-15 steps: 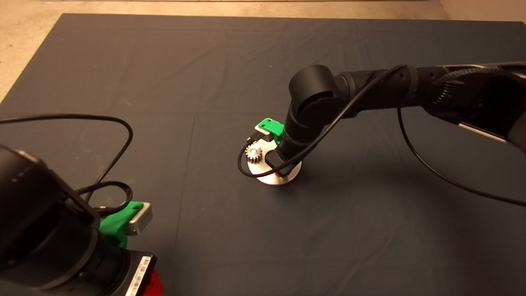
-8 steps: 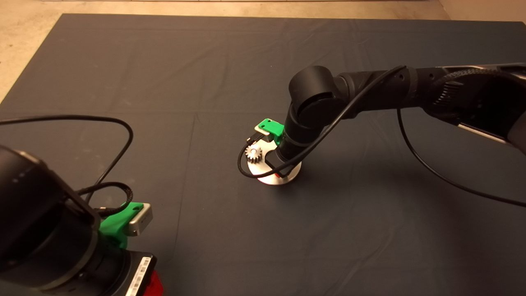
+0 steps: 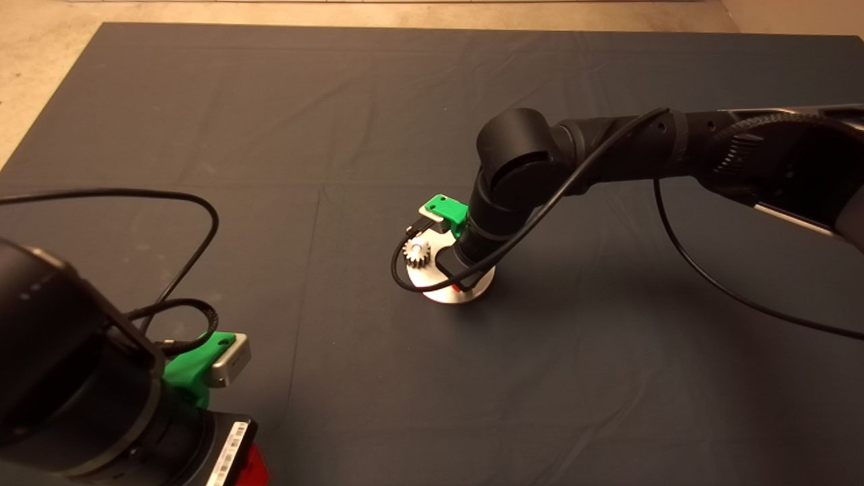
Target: Install three planetary gears onto the carrier pins
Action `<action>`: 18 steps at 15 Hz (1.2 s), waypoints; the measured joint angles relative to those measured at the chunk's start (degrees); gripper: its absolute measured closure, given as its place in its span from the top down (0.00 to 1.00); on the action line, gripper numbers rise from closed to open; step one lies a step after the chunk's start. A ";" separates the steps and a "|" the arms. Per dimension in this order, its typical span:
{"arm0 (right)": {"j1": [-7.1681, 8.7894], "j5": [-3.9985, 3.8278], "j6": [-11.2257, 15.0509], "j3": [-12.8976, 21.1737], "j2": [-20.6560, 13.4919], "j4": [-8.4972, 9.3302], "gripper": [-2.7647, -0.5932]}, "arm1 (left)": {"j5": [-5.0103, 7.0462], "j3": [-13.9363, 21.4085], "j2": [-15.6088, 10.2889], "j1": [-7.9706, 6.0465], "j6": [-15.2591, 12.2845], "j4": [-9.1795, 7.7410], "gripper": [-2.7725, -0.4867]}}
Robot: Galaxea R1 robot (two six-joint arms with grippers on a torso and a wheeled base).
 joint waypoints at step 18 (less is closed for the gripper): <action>-0.48 -0.38 -1.56 1.16 -0.16 -0.44 0.21 | 0.00 0.00 0.00 0.00 0.00 0.00 0.68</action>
